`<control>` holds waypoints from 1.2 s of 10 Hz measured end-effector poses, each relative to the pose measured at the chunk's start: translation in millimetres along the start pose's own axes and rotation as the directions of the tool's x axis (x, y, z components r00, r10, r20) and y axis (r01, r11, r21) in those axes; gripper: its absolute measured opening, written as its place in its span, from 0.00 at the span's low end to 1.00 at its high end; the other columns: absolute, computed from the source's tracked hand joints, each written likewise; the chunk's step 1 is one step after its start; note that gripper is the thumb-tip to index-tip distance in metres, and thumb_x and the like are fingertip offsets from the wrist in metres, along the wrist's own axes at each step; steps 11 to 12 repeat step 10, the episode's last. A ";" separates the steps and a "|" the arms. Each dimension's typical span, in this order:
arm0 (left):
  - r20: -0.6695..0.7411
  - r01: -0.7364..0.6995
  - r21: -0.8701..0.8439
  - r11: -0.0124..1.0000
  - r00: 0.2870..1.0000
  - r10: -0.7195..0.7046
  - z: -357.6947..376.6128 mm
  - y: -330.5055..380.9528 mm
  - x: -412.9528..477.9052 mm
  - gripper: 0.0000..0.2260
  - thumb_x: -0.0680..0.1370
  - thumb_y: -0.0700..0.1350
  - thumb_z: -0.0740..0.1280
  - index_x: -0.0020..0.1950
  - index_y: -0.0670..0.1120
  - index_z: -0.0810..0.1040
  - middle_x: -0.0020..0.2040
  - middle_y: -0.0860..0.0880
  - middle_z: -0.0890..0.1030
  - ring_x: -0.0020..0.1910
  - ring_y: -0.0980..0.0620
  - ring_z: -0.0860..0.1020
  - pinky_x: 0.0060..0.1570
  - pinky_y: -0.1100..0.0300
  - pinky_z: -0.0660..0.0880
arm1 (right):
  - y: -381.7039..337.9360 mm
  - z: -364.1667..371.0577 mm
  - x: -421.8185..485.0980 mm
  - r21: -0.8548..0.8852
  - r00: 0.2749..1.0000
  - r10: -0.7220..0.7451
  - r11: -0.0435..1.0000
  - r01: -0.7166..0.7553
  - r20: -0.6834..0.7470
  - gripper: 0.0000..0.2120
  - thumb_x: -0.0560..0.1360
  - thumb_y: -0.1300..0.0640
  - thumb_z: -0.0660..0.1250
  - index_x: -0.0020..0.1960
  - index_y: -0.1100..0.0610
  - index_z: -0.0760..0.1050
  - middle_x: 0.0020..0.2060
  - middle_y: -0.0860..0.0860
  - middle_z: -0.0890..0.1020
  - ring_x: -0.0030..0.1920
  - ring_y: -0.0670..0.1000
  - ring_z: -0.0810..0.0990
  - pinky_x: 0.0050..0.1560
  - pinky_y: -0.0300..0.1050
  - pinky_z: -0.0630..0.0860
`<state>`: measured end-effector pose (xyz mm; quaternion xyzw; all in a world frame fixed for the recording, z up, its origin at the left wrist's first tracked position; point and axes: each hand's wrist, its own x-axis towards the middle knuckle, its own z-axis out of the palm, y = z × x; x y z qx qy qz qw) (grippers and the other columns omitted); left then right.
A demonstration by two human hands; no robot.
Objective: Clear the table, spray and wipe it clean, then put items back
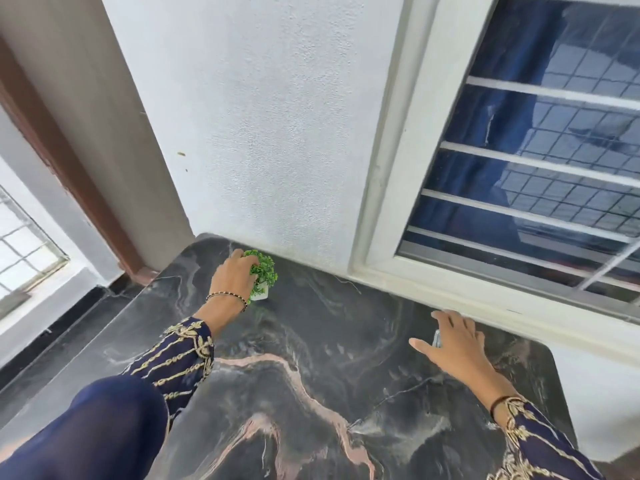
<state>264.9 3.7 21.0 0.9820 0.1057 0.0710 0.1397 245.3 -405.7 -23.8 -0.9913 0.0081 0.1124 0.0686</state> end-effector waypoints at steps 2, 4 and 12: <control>0.029 0.009 0.039 0.999 1.000 -0.010 0.5 -30.7 15.6 0.13 0.76 0.37 0.67 0.58 0.48 0.80 0.56 0.43 0.75 0.50 0.38 0.80 0.51 0.46 0.78 | -24.7 2.4 -33.3 -0.001 0.998 -0.051 0.999 0.051 -0.049 0.34 0.78 0.35 0.62 0.77 0.52 0.62 0.76 0.50 0.63 0.77 0.55 0.61 0.75 0.52 0.61; 0.152 -0.014 0.070 0.997 0.988 0.003 -4.9 -45.3 4.9 0.18 0.78 0.35 0.64 0.63 0.52 0.78 0.63 0.43 0.73 0.56 0.38 0.79 0.58 0.47 0.76 | -49.4 -5.6 -82.3 0.057 0.997 -0.074 0.995 0.076 -0.036 0.32 0.80 0.40 0.63 0.77 0.53 0.61 0.76 0.51 0.62 0.78 0.54 0.58 0.77 0.51 0.58; -0.148 -0.482 0.084 0.872 0.860 0.489 -229.4 15.2 -118.2 0.21 0.84 0.47 0.48 0.76 0.45 0.61 0.78 0.47 0.60 0.78 0.49 0.54 0.75 0.48 0.50 | -204.7 -168.7 -251.5 0.070 0.896 -0.151 0.978 0.198 -0.418 0.29 0.86 0.44 0.49 0.81 0.58 0.54 0.82 0.54 0.51 0.82 0.54 0.48 0.79 0.55 0.49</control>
